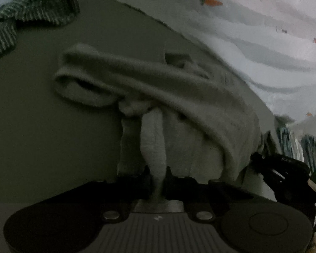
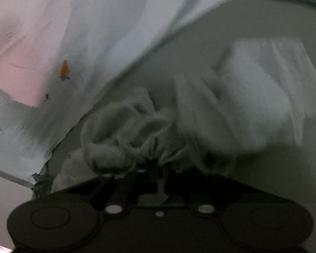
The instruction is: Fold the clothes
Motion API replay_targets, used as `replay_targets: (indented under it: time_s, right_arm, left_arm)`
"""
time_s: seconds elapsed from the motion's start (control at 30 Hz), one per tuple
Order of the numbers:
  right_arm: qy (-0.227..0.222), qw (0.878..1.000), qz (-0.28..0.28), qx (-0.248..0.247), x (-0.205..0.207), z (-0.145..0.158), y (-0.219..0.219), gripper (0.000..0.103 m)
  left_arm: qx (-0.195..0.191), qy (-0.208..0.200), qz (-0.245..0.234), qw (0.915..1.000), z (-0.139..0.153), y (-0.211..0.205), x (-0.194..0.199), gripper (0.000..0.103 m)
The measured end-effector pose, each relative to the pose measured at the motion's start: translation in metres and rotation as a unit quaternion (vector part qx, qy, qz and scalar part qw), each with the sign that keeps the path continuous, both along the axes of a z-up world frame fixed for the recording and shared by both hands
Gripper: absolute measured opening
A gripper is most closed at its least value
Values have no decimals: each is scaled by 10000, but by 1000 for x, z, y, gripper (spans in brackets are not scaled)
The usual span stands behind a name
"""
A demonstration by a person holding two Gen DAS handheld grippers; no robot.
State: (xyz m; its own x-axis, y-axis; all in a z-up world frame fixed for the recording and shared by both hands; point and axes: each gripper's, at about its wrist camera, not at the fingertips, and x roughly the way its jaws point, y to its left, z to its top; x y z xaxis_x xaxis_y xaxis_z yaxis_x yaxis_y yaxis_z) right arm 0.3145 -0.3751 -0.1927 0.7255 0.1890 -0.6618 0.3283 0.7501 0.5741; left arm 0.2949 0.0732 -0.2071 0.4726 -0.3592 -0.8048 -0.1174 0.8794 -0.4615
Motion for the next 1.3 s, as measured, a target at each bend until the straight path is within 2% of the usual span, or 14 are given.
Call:
replay_targets:
  time_s: [0.13, 0.27, 0.33, 0.4, 0.5, 0.57, 0.7, 0.9, 0.97, 1.03, 1.13, 1.17, 1.23, 1.3]
  right_arm:
    - [-479, 9977, 277, -402, 35, 40, 1, 3]
    - [-1182, 9881, 470, -861, 90, 90, 12, 3]
    - [-1581, 9802, 507, -1078, 111, 114, 20, 3]
    - [-1642, 9762, 582, -1287, 129, 123, 27, 6]
    - [-1084, 9814, 502, -1500, 145, 108, 30, 22]
    - [-815, 9854, 499, -1407, 129, 86, 28, 24]
    - [-335, 9949, 394, -866, 79, 41, 24, 24]
    - [-134, 9979, 629, -124, 56, 9, 40, 25]
    - [-216, 9970, 705, 225, 65, 6, 46, 29]
    - [-309, 9951, 720, 601, 72, 3, 50, 44]
    - [-315, 9922, 603, 1045, 90, -5, 53, 50]
    - [-275, 9926, 642, 993, 95, -5, 56, 49]
    - [-193, 9933, 724, 880, 105, -5, 62, 29]
    - [-166, 9928, 881, 792, 104, 2, 64, 15]
  left_arm:
    - [-138, -365, 281, 9988, 24, 11, 25, 11]
    - [-256, -899, 513, 9943, 50, 23, 63, 11]
    - [-151, -1091, 642, 9918, 58, 26, 84, 11]
    - [-7, -1091, 776, 9910, 54, 28, 103, 14]
    - [238, -544, 1076, 9924, 26, 36, 126, 16]
    - [293, -262, 1123, 9929, 12, 41, 126, 16]
    - [174, -174, 932, 9953, 2, 49, 104, 23]
    - [12, -45, 727, 9973, -6, 54, 84, 31]
    - [-10, -9, 772, 9970, -8, 51, 84, 35]
    - [20, -3, 725, 9974, -8, 48, 85, 38]
    - [129, -19, 664, 9977, -6, 42, 85, 44]
    - [166, -25, 643, 9978, -5, 40, 85, 44]
    - [239, -36, 602, 9979, -4, 36, 85, 41]
    - [312, -48, 561, 9979, -2, 32, 85, 24]
